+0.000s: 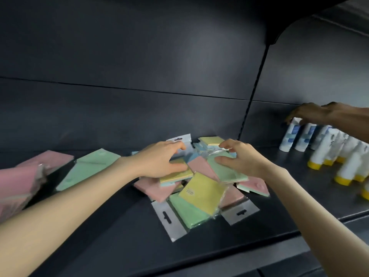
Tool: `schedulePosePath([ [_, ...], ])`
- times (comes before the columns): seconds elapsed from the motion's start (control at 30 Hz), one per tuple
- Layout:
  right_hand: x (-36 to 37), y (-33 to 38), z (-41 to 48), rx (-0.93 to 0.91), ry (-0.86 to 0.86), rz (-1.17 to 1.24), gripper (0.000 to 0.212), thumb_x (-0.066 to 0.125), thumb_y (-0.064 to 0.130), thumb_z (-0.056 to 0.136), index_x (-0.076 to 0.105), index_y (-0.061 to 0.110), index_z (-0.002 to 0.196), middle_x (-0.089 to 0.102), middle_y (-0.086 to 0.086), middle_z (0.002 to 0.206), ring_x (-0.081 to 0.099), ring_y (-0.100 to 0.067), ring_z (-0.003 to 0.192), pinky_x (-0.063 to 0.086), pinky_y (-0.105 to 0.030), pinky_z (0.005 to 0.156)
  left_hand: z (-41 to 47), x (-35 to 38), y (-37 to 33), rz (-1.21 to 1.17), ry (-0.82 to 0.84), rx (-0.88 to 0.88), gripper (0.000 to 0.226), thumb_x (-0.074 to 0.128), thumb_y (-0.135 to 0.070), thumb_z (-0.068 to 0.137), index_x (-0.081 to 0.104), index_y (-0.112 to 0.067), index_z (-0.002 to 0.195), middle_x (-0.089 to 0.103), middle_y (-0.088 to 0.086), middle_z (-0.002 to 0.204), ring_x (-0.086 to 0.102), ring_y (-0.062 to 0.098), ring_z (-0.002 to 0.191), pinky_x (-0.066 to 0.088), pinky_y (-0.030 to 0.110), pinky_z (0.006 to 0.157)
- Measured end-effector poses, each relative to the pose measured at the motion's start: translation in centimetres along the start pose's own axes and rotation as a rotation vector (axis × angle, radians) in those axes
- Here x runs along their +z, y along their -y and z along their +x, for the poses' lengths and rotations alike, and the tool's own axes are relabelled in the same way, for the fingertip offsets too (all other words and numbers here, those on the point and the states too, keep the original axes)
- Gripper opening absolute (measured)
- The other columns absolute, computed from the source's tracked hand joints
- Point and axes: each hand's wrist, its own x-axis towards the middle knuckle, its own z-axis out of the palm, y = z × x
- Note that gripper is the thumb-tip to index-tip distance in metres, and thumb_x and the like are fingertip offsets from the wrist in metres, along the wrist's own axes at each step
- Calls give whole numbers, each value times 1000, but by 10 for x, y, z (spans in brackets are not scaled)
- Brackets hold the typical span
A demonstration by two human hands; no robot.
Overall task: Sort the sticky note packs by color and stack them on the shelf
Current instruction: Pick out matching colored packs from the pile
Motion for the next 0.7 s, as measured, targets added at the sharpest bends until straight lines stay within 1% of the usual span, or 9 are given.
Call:
schedulePosePath([
  [0.07, -2, -10, -2, -25, 41, 35, 48, 63, 40, 86, 52, 17, 127, 57, -2, 127, 52, -18, 116, 39, -25, 88, -3, 8, -10, 2, -10, -76, 53, 54, -53, 87, 43, -26, 131, 49, -4, 132, 47, 16, 116, 41, 32, 94],
  [0.13, -4, -22, -5, -34, 90, 97, 52, 63, 43, 86, 50, 17, 130, 54, 0, 130, 49, -16, 120, 36, -23, 88, -7, 14, -22, -18, -25, -163, 59, 54, -56, 86, 42, -24, 135, 46, -4, 137, 44, 16, 123, 38, 30, 98],
  [0.27, -1, -44, -11, -66, 119, 203, 63, 63, 53, 81, 45, 21, 132, 51, 4, 129, 46, -13, 117, 34, -23, 86, -19, 28, -40, -4, -106, -388, 82, 44, -79, 73, 39, -25, 136, 42, -2, 140, 40, 20, 129, 37, 37, 102],
  [0.33, 4, -49, -14, -86, 129, 246, 72, 65, 57, 77, 42, 21, 136, 48, 5, 129, 43, -11, 116, 33, -22, 88, -29, 34, -49, -13, -122, -519, 92, 41, -83, 65, 38, -25, 136, 39, 0, 142, 38, 23, 131, 37, 39, 103],
  [0.4, 10, -50, -18, -94, 151, 282, 85, 65, 64, 71, 38, 23, 139, 46, 4, 132, 41, -16, 122, 37, -28, 97, -36, 40, -56, -46, -102, -595, 93, 44, -84, 64, 39, -23, 134, 39, 3, 141, 39, 26, 130, 37, 40, 102],
  [0.47, 15, -50, -20, -92, 141, 311, 98, 61, 74, 59, 38, 24, 140, 46, 1, 133, 41, -24, 125, 38, -39, 104, -40, 45, -64, -57, -93, -626, 91, 48, -83, 66, 38, -26, 136, 37, 2, 144, 36, 27, 133, 33, 41, 103],
  [0.53, 19, -49, -21, -104, 98, 308, 95, 64, 71, 61, 40, 24, 139, 43, -1, 135, 39, -27, 126, 36, -42, 107, -41, 50, -70, -65, -103, -642, 94, 43, -83, 59, 37, -29, 137, 35, -1, 145, 30, 26, 136, 27, 43, 104],
  [0.6, 21, -49, -22, -122, 63, 261, 80, 67, 59, 72, 41, 24, 140, 39, -1, 139, 34, -28, 129, 29, -39, 110, -41, 56, -76, -57, -108, -643, 95, 40, -82, 56, 36, -32, 136, 34, -4, 145, 27, 26, 136, 25, 43, 104],
  [0.7, 24, -52, -21, -118, 41, 287, 76, 70, 52, 75, 42, 21, 139, 37, -3, 139, 31, -26, 130, 27, -33, 106, -40, 63, -82, -57, -130, -657, 92, 43, -83, 58, 35, -35, 136, 31, -6, 145, 27, 27, 134, 23, 42, 104],
])
